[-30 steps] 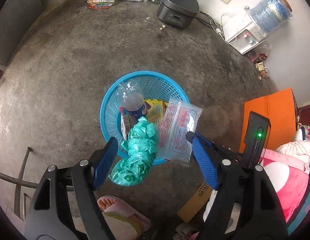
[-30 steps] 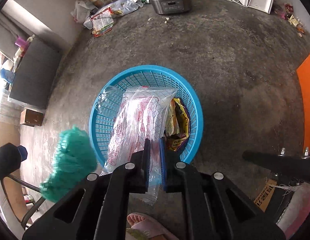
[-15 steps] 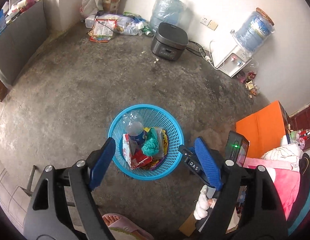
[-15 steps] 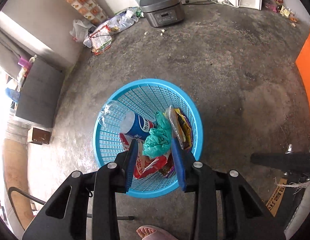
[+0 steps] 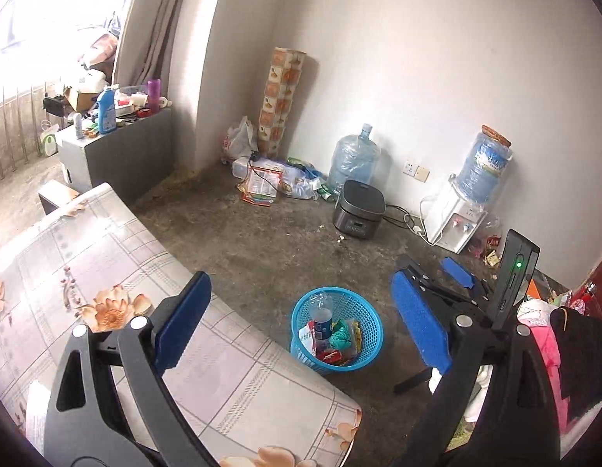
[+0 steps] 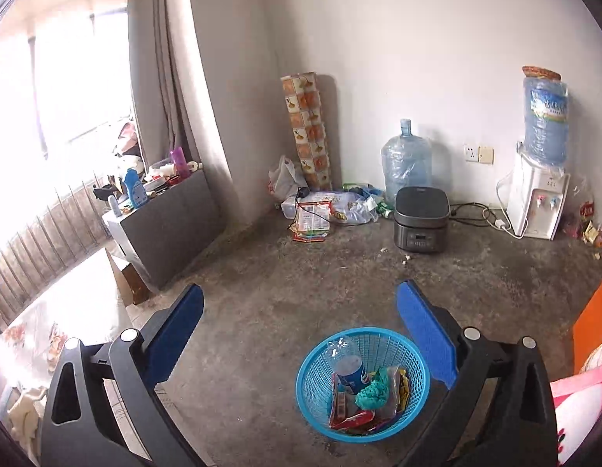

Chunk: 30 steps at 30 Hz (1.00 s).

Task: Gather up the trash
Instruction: 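Move both open grippers back over the table toward the medicine box, then grasp the blue-and-white medicine box with the left gripper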

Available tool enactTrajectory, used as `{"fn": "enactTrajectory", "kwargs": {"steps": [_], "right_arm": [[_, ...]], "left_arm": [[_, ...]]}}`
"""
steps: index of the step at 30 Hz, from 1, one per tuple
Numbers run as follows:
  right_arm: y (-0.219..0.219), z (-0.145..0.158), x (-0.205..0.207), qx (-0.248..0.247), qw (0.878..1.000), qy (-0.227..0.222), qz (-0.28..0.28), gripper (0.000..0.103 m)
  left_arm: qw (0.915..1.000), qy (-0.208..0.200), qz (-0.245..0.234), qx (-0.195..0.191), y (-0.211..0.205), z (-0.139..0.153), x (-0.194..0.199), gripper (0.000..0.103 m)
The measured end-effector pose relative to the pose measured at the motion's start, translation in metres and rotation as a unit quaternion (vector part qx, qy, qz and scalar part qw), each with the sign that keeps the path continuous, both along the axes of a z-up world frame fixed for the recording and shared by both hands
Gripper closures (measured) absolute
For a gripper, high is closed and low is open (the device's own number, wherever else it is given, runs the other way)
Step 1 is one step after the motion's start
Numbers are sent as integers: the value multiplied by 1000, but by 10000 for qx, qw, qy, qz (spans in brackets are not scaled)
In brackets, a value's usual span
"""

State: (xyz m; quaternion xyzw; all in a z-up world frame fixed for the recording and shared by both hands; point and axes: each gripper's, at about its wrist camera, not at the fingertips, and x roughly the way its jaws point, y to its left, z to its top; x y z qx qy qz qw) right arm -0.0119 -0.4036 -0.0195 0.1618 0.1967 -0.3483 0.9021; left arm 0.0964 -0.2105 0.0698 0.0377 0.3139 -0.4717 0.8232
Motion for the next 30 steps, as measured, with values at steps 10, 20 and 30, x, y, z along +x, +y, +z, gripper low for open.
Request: {"fn": "enactTrajectory", "kwargs": {"steps": [10,20,30], "right_arm": [[120,44,25,-356,9852,-203,1665,6],[207,-11,65,1883,9055,810,3716,9],[240,-40,106,2823,8575,1349,4084,28]], "left_arm": [[9803,223,1953,-178,195,1,20,13],[9549,576,2912,-33,287,-51,34,27],[9324,1871,3080,287,305,-136,92,56]]}}
